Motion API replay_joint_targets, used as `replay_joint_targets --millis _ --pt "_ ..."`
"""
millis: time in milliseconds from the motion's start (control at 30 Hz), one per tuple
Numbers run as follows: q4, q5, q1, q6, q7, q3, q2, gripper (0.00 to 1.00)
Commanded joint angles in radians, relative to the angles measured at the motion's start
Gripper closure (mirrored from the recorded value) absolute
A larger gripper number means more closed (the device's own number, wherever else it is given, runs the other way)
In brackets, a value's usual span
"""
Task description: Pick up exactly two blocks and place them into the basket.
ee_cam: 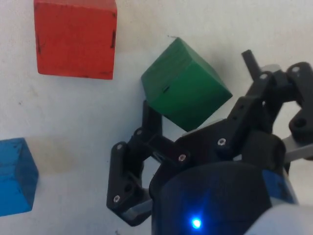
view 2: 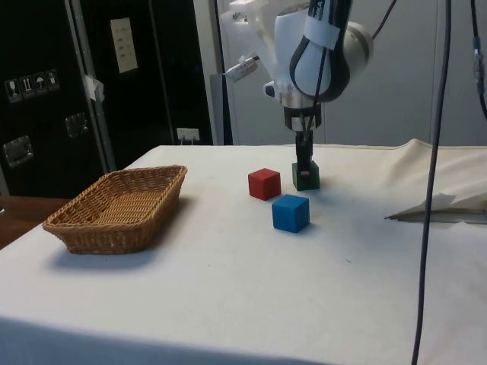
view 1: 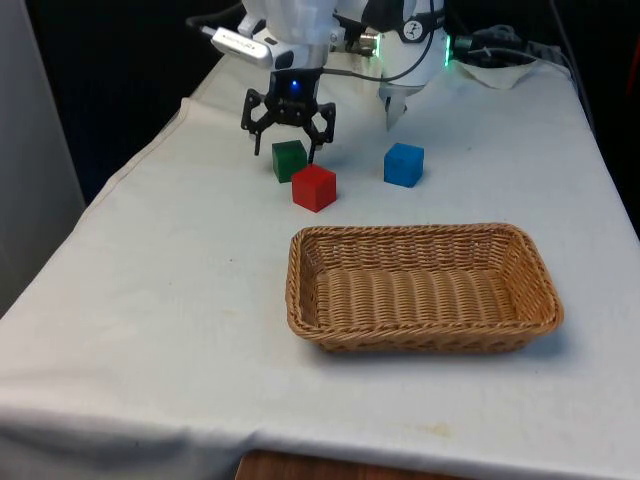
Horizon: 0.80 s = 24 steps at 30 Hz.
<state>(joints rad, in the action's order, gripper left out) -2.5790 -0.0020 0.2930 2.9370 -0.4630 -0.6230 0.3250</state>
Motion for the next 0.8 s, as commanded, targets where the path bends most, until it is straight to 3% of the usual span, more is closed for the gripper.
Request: replay_joint_targets --millis 0,33,67,100,133,233,300,333,367,533,633,767 --pt "-0.004 0.010 -0.010 0.004 -0.008 0.015 -0.007 0.22" --pt "0.000 0.000 0.000 0.000 0.000 0.000 0.000 0.33" --pt "-0.004 0.009 -0.009 0.004 -0.008 0.014 -0.006 0.33" --pt "-0.003 0.009 -0.009 0.003 -0.007 0.013 -0.005 0.44" --pt "-0.003 0.008 -0.008 0.003 -0.006 0.012 -0.003 0.66" --pt "-0.003 0.007 -0.007 0.003 -0.005 0.011 -0.003 0.95" --pt "-0.003 0.007 -0.006 0.003 -0.005 0.011 -0.002 0.95" --pt "0.000 0.000 0.001 -0.001 0.001 0.000 0.000 0.96" --pt "-0.003 0.007 -0.006 0.003 -0.005 0.010 -0.002 0.96" --pt "-0.002 0.006 -0.005 0.001 -0.004 0.009 -0.002 0.95" --pt "0.001 0.000 0.001 -0.001 0.001 -0.001 -0.003 0.95" --pt "0.003 -0.014 0.009 -0.036 -0.004 -0.023 -0.051 0.95"
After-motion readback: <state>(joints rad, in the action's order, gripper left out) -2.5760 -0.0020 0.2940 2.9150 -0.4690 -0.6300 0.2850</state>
